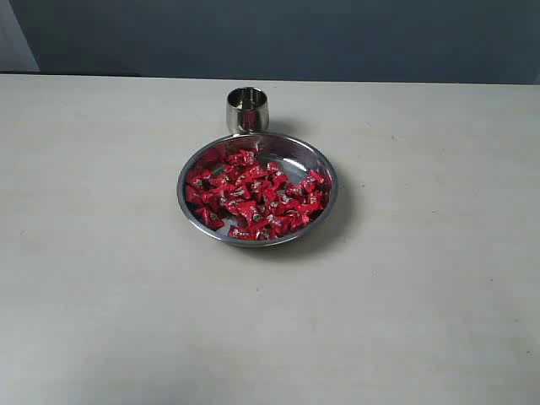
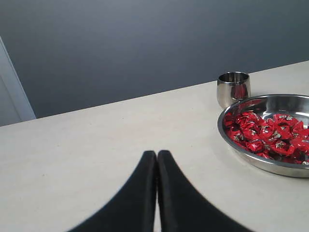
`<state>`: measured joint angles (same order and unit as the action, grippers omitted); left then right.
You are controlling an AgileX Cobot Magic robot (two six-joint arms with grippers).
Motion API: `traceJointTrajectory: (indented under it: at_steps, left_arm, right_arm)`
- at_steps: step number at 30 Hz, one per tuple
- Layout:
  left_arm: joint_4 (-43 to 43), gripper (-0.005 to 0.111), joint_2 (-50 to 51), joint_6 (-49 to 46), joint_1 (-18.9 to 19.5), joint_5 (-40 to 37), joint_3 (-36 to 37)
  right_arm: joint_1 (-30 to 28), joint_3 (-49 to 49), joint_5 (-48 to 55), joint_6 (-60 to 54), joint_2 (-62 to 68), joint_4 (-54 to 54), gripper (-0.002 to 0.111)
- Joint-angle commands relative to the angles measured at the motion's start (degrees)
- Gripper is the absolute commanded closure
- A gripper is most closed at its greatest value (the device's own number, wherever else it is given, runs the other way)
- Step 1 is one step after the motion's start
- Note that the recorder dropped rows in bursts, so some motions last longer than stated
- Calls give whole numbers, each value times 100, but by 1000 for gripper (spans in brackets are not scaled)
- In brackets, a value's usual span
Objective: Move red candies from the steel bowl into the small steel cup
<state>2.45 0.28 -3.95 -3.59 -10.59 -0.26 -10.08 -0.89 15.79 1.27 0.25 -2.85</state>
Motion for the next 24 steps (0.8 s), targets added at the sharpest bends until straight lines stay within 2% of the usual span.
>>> traceJointTrajectory:
  at_steps: [1, 7, 11, 12, 15, 18, 22, 24]
  left_arm:
    - [0, 105, -28, 11, 3, 20, 26]
    - [0, 105, -28, 11, 3, 20, 26]
    - [0, 105, -28, 11, 3, 20, 26]
    - [0, 105, -28, 11, 3, 20, 26]
    - [0, 105, -28, 11, 3, 20, 26]
    - [0, 105, -28, 11, 3, 20, 26]
    - [0, 105, -28, 11, 3, 20, 26]
    - [0, 105, -28, 11, 3, 32, 26]
  right_arm:
    - [-38, 59, -1796, -43, -25, -153, 106]
    - [-42, 39, -3928, -4, -25, -112, 106]
    - [-42, 39, -4876, 522, -25, 366, 106]
    - [-42, 39, -5034, 880, -25, 484, 106]
    - [-42, 39, -5348, 3191, -25, 594, 106]
    - [-42, 39, -4940, 5617, -25, 285, 106]
    - [-42, 51, -4424, 6623, -25, -1213, 106]
    - [-42, 51, -4331, 7183, -25, -2423, 106]
